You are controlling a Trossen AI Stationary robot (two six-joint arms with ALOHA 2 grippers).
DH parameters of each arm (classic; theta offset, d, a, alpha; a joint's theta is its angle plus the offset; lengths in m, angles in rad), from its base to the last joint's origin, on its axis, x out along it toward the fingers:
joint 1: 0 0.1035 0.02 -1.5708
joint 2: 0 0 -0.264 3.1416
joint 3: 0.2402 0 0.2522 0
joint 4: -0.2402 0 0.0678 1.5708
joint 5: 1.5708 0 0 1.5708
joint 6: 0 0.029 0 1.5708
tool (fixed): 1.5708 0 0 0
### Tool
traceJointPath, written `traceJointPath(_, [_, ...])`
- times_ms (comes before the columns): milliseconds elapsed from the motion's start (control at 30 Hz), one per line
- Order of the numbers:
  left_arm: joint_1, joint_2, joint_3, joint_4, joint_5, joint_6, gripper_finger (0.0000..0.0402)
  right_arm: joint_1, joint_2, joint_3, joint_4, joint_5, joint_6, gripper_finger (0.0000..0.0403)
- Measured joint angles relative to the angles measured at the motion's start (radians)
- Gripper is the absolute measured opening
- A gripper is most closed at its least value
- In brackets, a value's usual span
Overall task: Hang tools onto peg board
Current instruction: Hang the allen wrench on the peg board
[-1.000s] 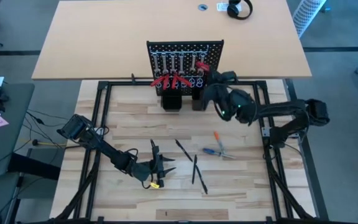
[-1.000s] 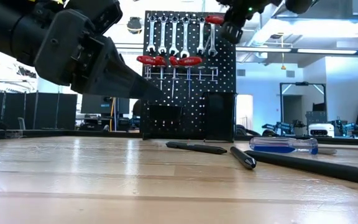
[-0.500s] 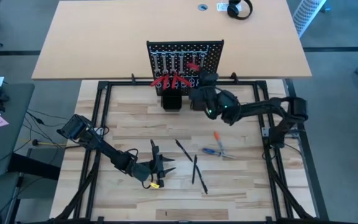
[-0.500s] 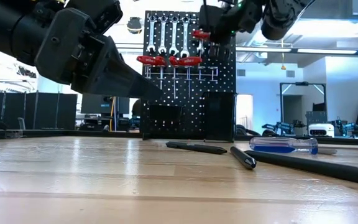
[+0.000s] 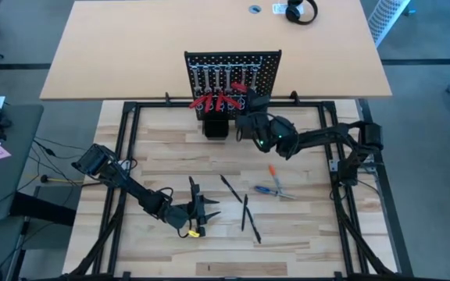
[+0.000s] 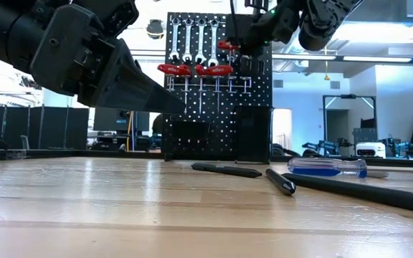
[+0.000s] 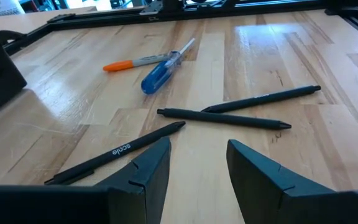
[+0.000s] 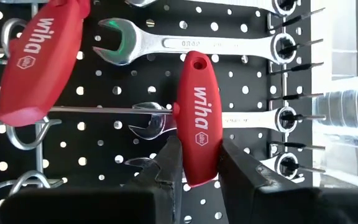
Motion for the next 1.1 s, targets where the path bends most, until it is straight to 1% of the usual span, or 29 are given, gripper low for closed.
traceJointPath(267, [0.000,0.000,0.000,0.000,0.000,0.000,0.0150,0.000,0.000,0.000,0.016,0.002,-0.100,0.0081])
traceJointPath(433, [0.000,0.000,0.000,0.000,0.000,0.000,0.0150,0.000,0.000,0.000,-0.025,0.001,-0.096,0.0081])
traceJointPath(567, [0.000,0.000,0.000,0.000,0.000,0.000,0.0150,-0.002,0.000,0.000,-0.095,0.000,-0.038,0.0084])
traceJointPath(733, [0.000,0.001,0.000,0.001,0.000,0.000,0.0150,-0.011,0.000,0.000,-0.141,0.007,0.027,0.0110])
traceJointPath(900, [0.000,0.001,0.000,0.001,0.000,0.000,0.0150,-0.016,0.000,0.000,-0.138,0.008,0.031,0.0140])
traceJointPath(1100, [0.000,0.001,0.000,0.000,0.000,0.000,0.0150,-0.005,-0.017,0.000,-0.144,0.010,0.038,0.0198])
